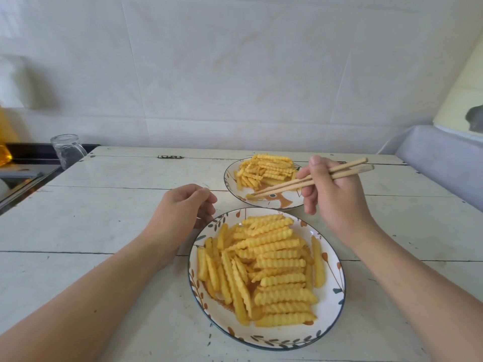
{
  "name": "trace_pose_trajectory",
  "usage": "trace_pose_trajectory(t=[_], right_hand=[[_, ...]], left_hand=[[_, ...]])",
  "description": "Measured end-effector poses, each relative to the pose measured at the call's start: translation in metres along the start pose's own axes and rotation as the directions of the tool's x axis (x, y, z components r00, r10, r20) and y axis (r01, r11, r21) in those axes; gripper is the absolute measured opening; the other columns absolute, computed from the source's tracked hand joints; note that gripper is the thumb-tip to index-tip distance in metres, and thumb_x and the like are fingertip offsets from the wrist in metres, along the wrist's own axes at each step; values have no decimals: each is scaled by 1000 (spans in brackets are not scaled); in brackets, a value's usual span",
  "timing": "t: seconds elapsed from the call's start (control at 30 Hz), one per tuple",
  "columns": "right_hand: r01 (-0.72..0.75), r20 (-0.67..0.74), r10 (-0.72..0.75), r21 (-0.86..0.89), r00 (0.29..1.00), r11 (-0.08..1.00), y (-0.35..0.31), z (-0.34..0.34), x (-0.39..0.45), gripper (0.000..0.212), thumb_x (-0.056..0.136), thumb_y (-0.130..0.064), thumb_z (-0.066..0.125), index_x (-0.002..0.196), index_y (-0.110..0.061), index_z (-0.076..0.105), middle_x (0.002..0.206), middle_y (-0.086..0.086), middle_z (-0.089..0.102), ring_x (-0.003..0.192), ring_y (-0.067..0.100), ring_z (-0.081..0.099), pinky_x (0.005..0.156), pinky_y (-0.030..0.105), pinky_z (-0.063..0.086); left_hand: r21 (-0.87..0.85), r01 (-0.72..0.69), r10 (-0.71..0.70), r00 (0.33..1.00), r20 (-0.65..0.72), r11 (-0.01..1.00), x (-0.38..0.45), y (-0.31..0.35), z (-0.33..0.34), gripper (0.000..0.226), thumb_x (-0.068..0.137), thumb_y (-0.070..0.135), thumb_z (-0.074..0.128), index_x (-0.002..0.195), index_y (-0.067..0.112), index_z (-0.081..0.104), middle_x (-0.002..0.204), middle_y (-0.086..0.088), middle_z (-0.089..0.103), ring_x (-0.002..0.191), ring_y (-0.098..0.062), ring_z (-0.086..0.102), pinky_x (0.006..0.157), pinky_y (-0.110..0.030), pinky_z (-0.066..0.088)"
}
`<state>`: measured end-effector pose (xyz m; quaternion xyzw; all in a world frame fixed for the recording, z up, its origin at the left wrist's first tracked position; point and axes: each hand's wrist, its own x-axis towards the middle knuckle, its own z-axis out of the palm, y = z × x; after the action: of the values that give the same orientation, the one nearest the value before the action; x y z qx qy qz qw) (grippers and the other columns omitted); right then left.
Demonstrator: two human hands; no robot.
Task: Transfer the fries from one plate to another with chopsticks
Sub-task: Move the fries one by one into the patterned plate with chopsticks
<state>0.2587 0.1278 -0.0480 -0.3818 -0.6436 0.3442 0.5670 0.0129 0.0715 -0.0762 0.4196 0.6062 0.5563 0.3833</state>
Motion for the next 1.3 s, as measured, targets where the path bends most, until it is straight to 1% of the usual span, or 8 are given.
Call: trace_pose_trajectory(t=[0.17,0.23,0.3,0.53,0.7,0.8,1.0,1.3], right_hand=[[2,-123,26,221,992,975,-22,-5,1,54,108,-37,36,72,-6,62,51,7,51,35,24,45,39,26,36],[-25,-124,74,359,989,933,-36,-5,-3,59,107,-40,36,64,-10,62,49,9,49,34,24,42,38,25,34],[-43,-88,85,402,992,915,-45,-3,-9,63,107,-41,36,56,-15,63,48,10,48,33,24,41,37,24,32],[-1,11,-2,267,1000,964,-54,7,-29,57,98,-48,41,59,-15,65,47,9,49,30,25,42,36,24,36],[58,-165,-14,266,986,962,-53,-6,-15,56,106,-38,41,61,-12,62,47,7,48,31,24,41,36,23,32],[56,-232,-17,161,972,985,-35,-18,-2,47,107,-33,42,72,-9,60,48,3,49,33,22,42,38,22,32],[-34,-71,35,14,997,999,3,-16,3,43,107,-32,43,83,-5,67,56,4,53,40,21,49,42,26,40],[0,-78,2,26,997,1000,4,-13,4,41,106,-33,46,84,-6,68,56,5,54,39,22,50,41,26,40]], left_hand=[[5,-3,3,1000,3,1000,0,0,0,28,104,15,52,89,4,72,69,-2,66,63,-16,62,68,-30,53],[4,-4,4,1000,7,1000,0,-1,-1,27,103,15,52,88,4,72,70,-3,66,63,-16,62,67,-30,53],[5,-4,4,1000,10,1000,0,-1,-1,27,103,14,52,88,4,72,70,-4,66,63,-16,62,67,-30,52],[2,2,-2,1000,6,1000,0,-1,-1,28,103,15,52,87,5,72,71,-4,66,64,-16,63,64,-28,52],[0,-1,1,1000,8,1000,0,0,0,27,103,15,52,89,4,72,70,-3,66,63,-15,62,67,-29,53],[4,-6,6,1000,7,1000,0,0,-1,28,104,15,52,90,3,72,71,-3,66,64,-16,62,70,-31,54],[6,-7,7,1000,3,1000,-1,0,-1,29,105,16,51,91,2,72,71,-3,66,65,-17,62,69,-30,55],[13,-9,9,1000,1,1000,0,0,-1,29,104,16,51,90,3,72,71,-3,66,66,-17,62,68,-30,54]])
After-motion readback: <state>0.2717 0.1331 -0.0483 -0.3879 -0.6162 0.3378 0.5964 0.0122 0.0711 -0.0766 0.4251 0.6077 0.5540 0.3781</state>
